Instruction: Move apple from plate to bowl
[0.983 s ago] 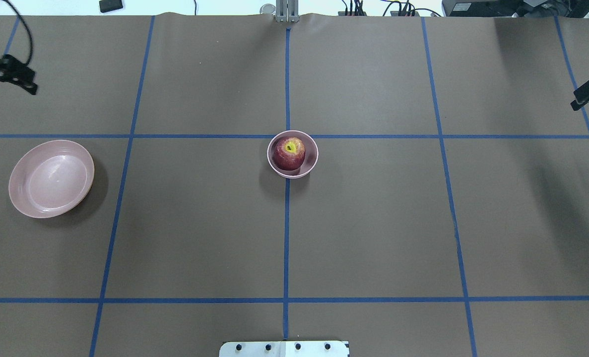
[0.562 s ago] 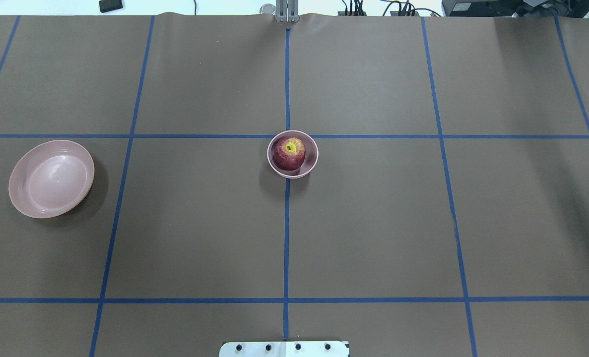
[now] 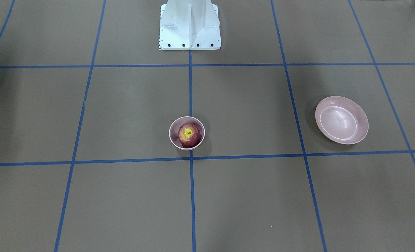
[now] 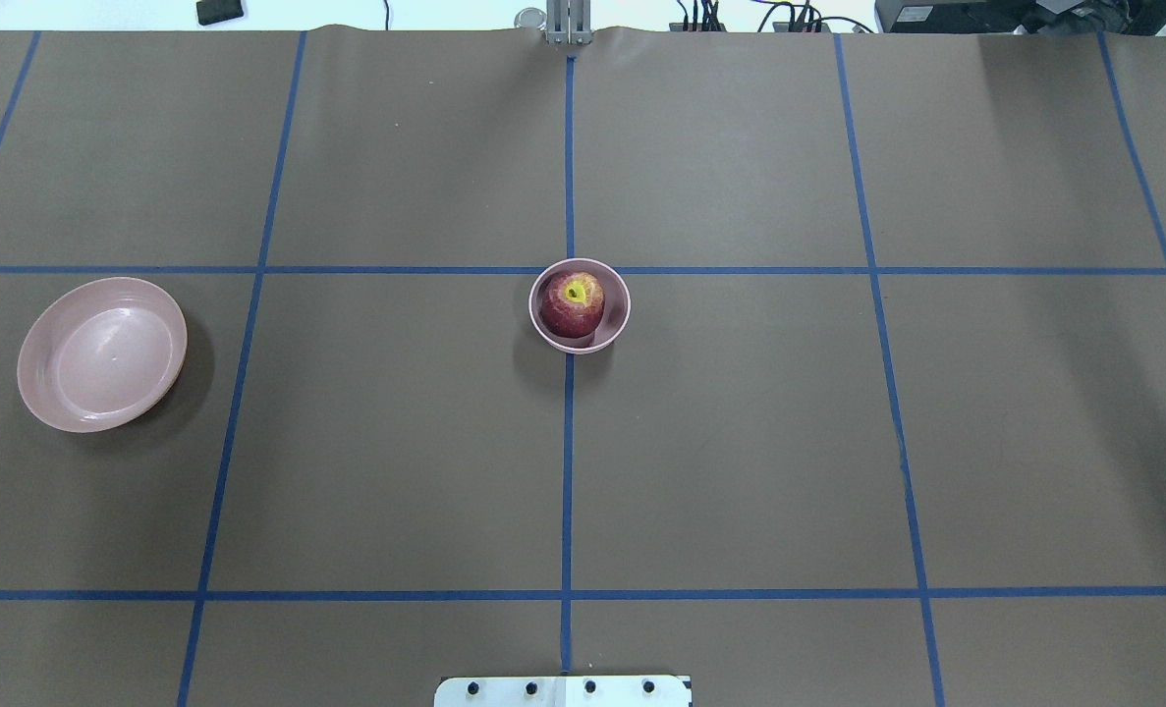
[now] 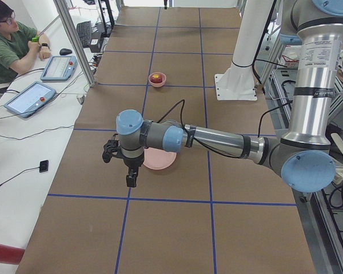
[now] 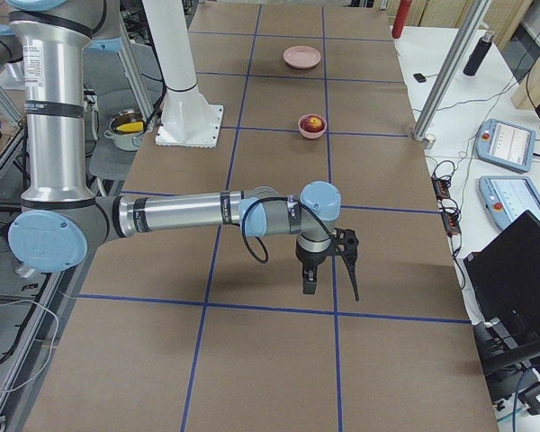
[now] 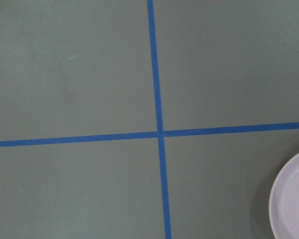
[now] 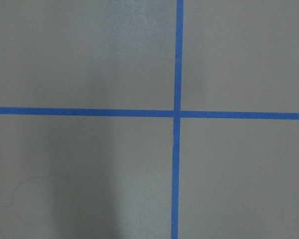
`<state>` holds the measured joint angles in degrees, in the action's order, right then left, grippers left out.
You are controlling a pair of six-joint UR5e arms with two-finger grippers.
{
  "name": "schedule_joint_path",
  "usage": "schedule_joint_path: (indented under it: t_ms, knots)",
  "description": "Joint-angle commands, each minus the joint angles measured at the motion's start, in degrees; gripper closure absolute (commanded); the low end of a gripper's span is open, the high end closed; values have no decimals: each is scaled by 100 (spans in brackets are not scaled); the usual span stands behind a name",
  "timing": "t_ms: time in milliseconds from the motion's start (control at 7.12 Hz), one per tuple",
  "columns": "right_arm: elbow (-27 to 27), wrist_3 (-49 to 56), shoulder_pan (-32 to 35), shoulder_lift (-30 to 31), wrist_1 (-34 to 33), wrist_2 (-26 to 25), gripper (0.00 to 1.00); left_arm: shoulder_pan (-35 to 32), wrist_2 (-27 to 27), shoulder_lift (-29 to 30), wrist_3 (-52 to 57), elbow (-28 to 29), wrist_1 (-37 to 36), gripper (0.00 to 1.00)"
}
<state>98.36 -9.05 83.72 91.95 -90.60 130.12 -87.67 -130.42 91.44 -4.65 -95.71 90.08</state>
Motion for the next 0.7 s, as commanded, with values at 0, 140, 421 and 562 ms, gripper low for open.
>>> schedule_joint_path:
  t_ms: [0,140,421,562]
  knots:
    - [-1,87,39,138,-19,5,0,-31,-211,-39,7,210,27,1]
    - [-10,245,100,183,-45,5,0,-22,-212,-56,16,341,27,1]
    - [-123,255,127,166,-36,153,0,-22,-212,-65,8,578,97,1]
    - [-168,255,162,148,-36,285,0,-22,-212,-143,7,641,271,1]
